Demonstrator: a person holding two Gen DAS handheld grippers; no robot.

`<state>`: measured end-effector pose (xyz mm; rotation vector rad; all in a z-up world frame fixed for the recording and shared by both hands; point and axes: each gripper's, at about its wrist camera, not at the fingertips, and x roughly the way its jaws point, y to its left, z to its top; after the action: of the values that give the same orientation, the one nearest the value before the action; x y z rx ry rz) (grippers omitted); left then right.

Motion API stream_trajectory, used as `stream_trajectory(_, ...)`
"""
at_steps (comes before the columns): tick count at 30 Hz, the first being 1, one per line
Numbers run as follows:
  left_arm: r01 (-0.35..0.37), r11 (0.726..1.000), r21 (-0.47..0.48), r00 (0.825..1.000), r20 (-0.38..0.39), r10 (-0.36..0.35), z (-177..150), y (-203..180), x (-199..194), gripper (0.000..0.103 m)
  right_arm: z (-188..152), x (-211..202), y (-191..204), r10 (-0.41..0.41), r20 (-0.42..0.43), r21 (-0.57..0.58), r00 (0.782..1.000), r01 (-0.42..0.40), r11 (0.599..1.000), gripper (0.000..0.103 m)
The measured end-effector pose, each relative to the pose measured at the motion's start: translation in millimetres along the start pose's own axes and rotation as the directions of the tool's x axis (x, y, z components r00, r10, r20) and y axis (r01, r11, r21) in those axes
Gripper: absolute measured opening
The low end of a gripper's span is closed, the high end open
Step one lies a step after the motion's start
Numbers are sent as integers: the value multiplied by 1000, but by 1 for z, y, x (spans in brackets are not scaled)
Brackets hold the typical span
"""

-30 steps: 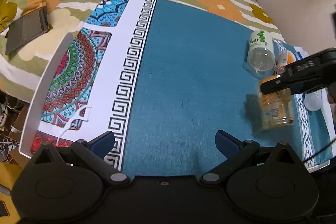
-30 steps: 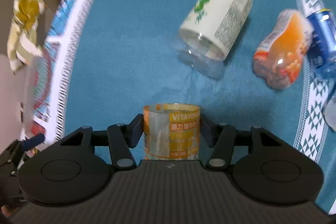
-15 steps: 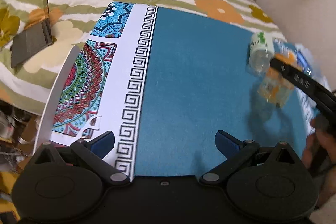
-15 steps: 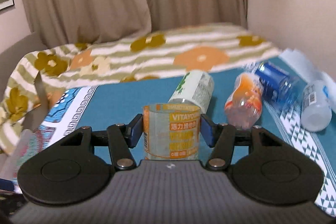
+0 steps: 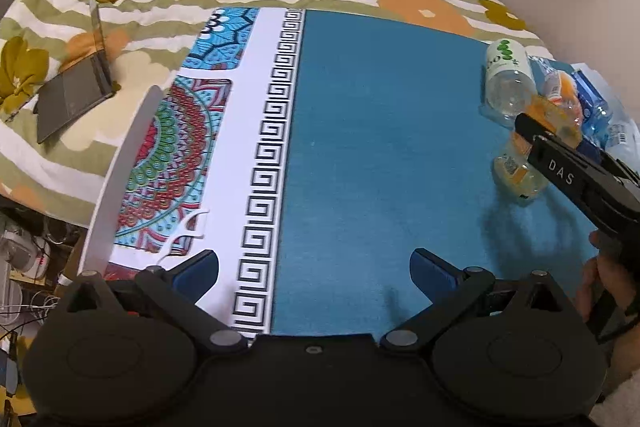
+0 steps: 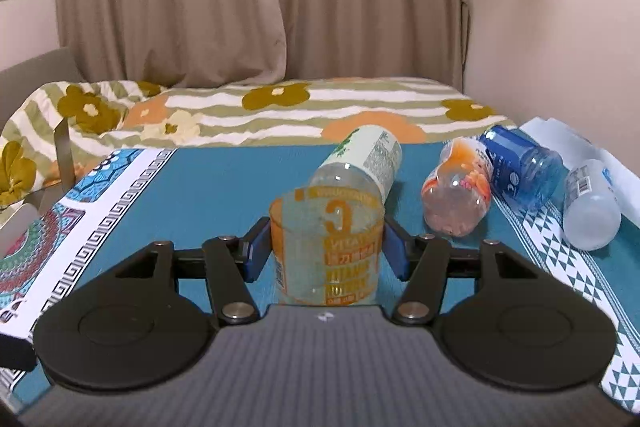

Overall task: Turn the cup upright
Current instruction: 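Lift the cup with the right gripper and rotate it rim-up, then set the cup base-down on the mat and open the right gripper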

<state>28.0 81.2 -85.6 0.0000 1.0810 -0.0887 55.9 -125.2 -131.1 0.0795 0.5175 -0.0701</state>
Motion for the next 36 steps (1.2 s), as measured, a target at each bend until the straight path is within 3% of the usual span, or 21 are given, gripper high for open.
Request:
stream_trajectory(9, 42, 999, 17, 999, -9, -42, 13, -13, 1, 103, 20, 2, 1, 22, -203, -34, 979, -29, 999, 73)
stream_trajectory(26, 56, 997, -49, 998, -26, -57, 21, -10, 7, 103, 36, 14, 7, 7, -340, -94, 940, -41, 995, 75)
stream_trajectory(28, 52, 997, -53, 998, -25, -53, 21, -9, 7, 103, 35, 15, 8, 3, -347, -97, 938, -39, 994, 82)
stream_trajectory(31, 45, 997, -60, 999, -23, -46, 21, -8, 7, 103, 34, 14, 8, -9, -337, -104, 942, -27, 994, 103)
stream_trajectory(36, 32, 997, -67, 999, -16, -33, 21, -10, 4, 103, 30, 18, 5, 6, -371, -87, 929, -41, 995, 103)
